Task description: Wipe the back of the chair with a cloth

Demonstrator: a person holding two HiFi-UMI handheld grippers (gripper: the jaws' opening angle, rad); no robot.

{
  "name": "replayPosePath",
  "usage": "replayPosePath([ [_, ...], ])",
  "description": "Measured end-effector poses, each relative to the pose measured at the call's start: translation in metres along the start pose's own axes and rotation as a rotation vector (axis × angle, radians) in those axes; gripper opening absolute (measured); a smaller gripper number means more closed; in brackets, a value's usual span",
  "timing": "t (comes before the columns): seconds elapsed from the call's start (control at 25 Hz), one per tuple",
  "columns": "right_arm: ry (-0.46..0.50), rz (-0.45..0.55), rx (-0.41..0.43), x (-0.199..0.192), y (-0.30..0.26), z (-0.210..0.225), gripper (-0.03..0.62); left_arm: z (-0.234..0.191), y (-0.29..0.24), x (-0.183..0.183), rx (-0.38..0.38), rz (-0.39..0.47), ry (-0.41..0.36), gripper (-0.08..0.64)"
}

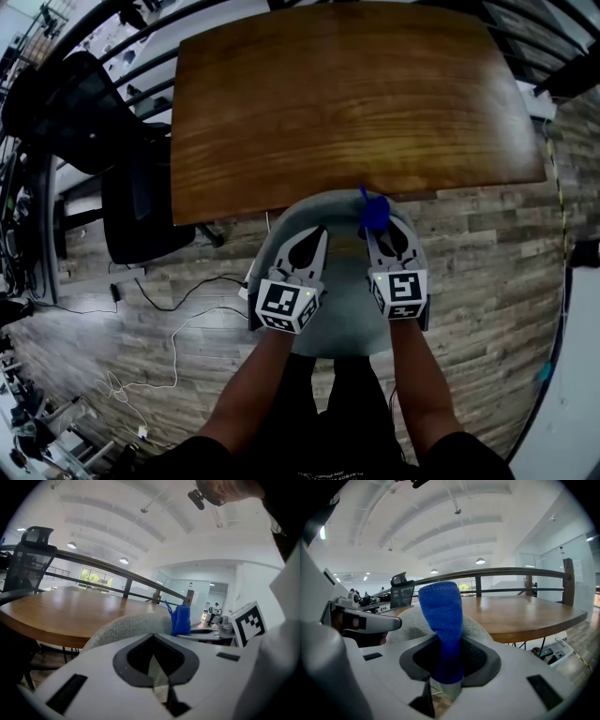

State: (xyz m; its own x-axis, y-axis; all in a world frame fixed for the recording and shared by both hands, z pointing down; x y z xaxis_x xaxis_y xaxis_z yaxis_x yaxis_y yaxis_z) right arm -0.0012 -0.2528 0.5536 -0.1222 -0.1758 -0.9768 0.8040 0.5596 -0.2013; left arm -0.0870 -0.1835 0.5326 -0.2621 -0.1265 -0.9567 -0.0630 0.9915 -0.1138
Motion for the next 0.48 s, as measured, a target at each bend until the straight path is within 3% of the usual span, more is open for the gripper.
replayPosePath([
  [0.32,-0.019,-0.008,-0.085,-0.01,0.016,0.018,0.118,0.008,0.008,-0.011,-0.011,-0.018,-0.001,-0.002],
  [0.48,-0.027,0.032,-0.083,-0.004,0.019,0.012,0.118,0.002,0.017,-0.012,0.006,-0.013,0.007,-0.002],
])
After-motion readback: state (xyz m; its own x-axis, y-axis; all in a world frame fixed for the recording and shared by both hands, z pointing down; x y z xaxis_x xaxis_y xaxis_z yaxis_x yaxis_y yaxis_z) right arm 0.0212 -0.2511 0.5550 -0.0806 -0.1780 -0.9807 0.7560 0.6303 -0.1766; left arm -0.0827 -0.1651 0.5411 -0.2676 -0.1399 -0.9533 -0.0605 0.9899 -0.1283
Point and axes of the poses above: the fingertips, and each gripper's own axes: y backward along the fingers, z to its right, x out of its top, the point moved 1 cm from there along y, backward along the fingers, and after that the axes turned 11 degrees about z, right-handed, at the moved point
